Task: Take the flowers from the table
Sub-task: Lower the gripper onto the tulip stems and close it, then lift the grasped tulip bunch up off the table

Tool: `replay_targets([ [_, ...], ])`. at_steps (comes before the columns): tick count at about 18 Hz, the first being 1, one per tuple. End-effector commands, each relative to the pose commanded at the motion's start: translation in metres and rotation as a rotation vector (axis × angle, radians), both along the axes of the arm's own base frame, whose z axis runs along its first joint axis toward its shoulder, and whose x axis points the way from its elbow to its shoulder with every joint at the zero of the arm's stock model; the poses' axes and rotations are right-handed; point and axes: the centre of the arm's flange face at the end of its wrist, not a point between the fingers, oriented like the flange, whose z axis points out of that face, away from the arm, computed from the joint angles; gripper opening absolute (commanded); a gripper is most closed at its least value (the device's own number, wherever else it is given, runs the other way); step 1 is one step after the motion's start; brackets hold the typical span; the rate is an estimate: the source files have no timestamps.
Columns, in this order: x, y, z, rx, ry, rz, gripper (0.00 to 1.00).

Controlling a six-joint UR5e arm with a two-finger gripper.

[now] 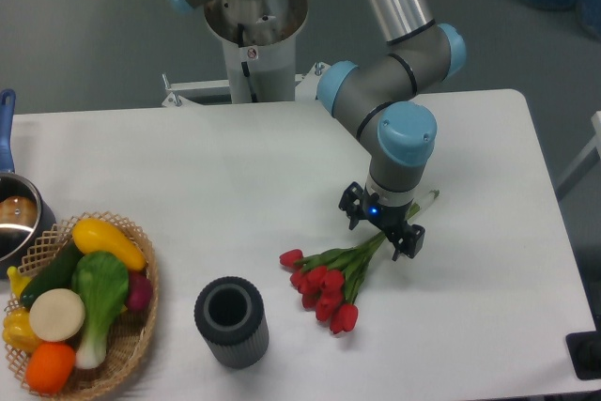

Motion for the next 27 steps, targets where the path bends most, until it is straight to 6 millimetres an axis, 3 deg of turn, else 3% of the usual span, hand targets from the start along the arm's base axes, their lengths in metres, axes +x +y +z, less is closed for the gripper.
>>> replay_targets([
  [7, -0.0018, 0.0, -0.0014, 0.0, 0.001, -0.009, 0.95],
  [9, -0.0034, -0.0002, -0.0001, 0.001, 0.004, -0.008, 0.82],
  [15, -0.0038, 0.0001, 0.0014, 0.003, 0.007, -0.008, 0.6],
  [20, -0.0041, 0.0003, 0.0019, 0.003, 0.006, -0.005, 0.35],
  [27, -0.0057, -0.0008, 0.0044, 0.007, 0.01, -0.003, 0.22],
])
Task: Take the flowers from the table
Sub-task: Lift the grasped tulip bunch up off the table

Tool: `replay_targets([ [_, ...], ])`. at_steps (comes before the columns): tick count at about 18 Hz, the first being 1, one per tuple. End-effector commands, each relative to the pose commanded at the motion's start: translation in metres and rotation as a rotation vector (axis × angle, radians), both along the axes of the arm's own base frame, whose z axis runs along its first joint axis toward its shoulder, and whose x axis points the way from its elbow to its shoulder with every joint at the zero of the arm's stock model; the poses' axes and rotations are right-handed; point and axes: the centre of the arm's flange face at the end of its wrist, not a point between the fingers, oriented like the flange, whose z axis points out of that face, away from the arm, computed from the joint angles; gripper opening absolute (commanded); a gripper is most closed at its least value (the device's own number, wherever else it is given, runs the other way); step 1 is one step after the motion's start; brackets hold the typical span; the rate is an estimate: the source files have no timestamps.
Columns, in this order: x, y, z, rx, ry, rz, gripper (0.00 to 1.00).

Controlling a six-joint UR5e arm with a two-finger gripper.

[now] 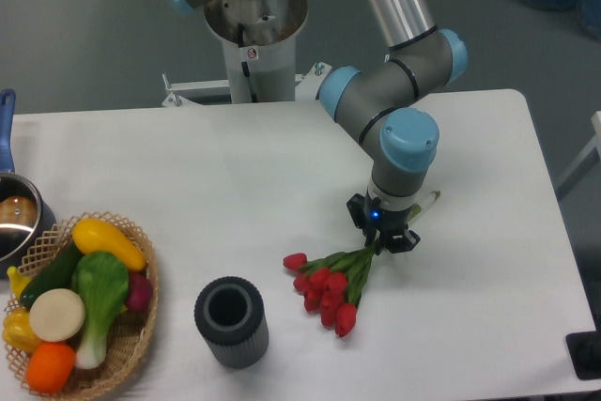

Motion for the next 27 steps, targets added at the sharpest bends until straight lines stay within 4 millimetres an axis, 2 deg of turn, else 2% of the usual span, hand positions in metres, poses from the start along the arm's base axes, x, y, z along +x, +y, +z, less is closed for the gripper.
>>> replay_targets([
  [4, -0.002, -0.002, 0.003, 0.006, 0.004, 0.003, 0.21],
  [8, -0.011, -0.004, 0.022, 0.03, 0.031, 0.013, 0.21],
  [13, -0.008, 0.008, 0.062, 0.171, 0.024, 0.004, 0.21],
  [20, -0.018, 0.006, 0.106, 0.34, 0.013, 0.01, 0.21],
  [27, -0.028, 0.02, 0.183, 0.654, -0.05, 0.0, 0.2],
])
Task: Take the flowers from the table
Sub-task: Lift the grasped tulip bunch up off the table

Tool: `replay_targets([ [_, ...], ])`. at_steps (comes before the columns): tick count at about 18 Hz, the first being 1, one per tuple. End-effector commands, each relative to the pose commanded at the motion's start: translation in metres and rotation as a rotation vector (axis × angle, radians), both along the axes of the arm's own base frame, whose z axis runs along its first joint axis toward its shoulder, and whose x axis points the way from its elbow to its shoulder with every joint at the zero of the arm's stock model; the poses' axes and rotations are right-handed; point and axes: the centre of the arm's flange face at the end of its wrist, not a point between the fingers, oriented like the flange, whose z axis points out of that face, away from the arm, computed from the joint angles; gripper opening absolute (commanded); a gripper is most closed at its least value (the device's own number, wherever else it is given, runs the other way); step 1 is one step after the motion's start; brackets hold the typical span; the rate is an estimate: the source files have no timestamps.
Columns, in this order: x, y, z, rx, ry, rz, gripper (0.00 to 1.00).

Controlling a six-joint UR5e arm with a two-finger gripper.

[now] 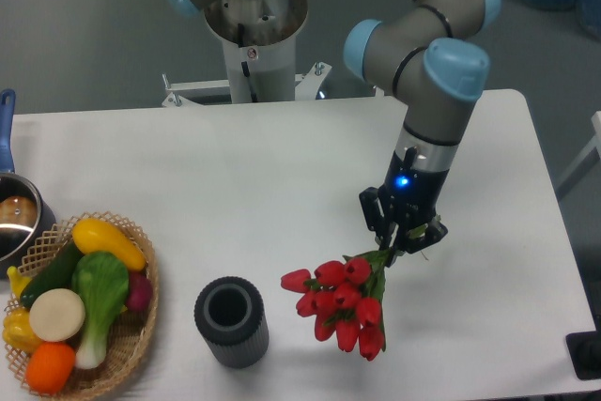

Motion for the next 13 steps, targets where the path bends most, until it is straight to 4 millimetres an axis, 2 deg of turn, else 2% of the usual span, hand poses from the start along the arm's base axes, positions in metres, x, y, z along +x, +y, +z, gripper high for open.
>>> replay_targets([
  [3, 0.004, 0.003, 0.035, 0.078, -0.027, 0.024, 0.2],
  [6, 0.006, -0.009, 0.058, 0.12, -0.04, 0.051, 0.17],
  [13, 0.006, -0.02, 0.072, 0.167, -0.053, 0.055, 0.17],
])
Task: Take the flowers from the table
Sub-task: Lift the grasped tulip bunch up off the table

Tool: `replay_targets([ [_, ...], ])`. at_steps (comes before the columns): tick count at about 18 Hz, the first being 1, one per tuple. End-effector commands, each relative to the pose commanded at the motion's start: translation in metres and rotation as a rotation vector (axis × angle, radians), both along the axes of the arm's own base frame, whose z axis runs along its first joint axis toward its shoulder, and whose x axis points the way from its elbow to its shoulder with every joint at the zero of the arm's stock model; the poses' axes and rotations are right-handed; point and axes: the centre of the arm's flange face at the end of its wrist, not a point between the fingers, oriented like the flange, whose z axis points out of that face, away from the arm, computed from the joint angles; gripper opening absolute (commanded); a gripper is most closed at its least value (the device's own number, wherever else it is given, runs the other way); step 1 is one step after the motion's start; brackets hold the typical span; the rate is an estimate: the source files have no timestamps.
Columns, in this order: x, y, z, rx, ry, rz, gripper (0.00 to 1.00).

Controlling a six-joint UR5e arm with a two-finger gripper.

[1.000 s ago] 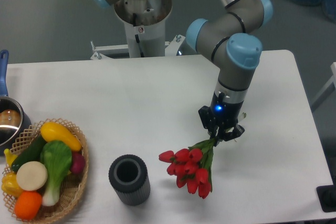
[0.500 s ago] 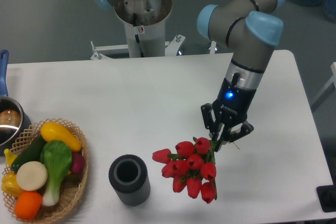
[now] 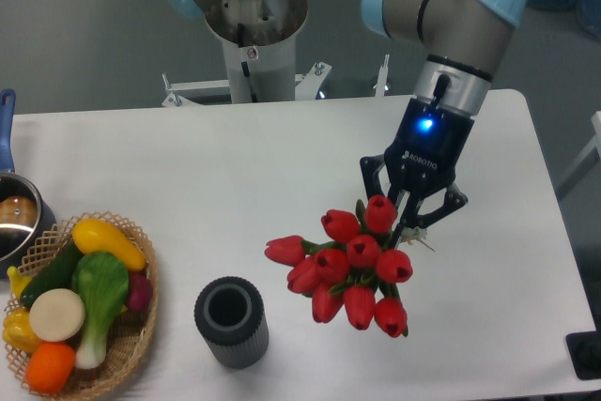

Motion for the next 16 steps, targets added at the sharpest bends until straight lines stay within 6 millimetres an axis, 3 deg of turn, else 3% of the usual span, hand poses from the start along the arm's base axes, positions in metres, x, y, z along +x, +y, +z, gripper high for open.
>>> replay_targets([
  [9, -0.005, -0.008, 0.005, 0.016, 0.001, 0.008, 0.17],
  [16, -0.012, -0.025, 0.011, 0.069, -0.019, 0.015, 0.17],
])
